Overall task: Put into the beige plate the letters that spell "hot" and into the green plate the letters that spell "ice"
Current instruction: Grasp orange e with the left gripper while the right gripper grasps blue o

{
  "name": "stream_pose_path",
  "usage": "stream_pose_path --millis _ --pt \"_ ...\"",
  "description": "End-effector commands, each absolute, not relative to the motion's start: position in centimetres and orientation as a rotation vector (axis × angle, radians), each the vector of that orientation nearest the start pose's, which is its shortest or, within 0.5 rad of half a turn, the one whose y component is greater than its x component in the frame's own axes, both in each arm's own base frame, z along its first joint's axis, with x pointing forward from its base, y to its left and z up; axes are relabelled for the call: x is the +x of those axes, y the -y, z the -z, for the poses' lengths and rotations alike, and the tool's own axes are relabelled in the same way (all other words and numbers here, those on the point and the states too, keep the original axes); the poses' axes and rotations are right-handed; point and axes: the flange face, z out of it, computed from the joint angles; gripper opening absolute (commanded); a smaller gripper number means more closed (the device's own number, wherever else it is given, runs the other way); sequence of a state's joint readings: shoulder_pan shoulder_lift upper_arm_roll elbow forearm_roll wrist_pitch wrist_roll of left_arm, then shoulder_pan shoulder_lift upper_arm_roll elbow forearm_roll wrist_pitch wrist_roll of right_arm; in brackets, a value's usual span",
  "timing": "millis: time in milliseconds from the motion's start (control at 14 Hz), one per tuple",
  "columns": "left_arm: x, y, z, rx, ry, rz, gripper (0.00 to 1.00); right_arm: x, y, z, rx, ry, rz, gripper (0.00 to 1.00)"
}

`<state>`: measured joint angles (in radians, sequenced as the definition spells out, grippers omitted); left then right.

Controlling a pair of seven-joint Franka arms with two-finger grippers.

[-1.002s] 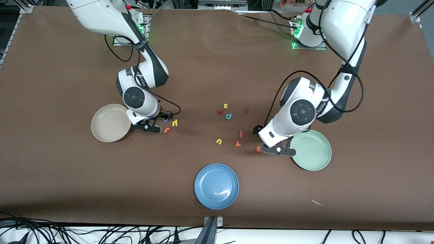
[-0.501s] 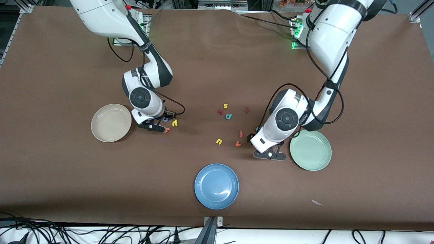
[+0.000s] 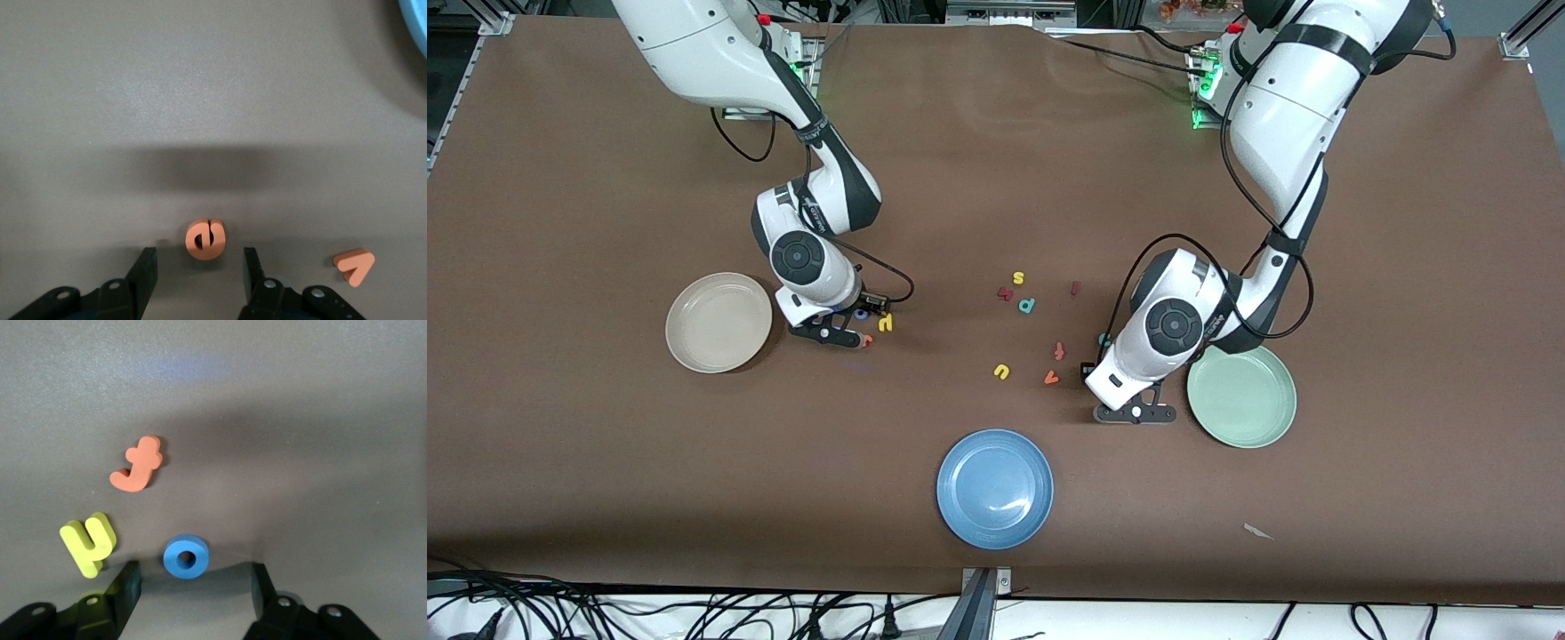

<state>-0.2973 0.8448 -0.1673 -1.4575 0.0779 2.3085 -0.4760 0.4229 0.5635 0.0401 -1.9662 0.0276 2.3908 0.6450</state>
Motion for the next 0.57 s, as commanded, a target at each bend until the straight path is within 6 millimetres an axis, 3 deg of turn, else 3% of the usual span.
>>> stream_pose_path --millis 0,143,501 --pt "66.15 30.6 -17.84 -3.203 0.059 0.009 0.54 53.08 -26.73 -16.9 -3.145 -0.336 -0.217 0.59" --pt "66.07 30.82 -17.59 -3.206 0.06 0.014 0.43 52.97 -26.68 -16.79 -3.147 -0.334 -0.221 0.45" --pt "66.12 30.61 -17.28 -3.206 0.065 0.012 0.27 52.9 -26.65 -16.73 -3.148 -0.334 -0.226 0.3"
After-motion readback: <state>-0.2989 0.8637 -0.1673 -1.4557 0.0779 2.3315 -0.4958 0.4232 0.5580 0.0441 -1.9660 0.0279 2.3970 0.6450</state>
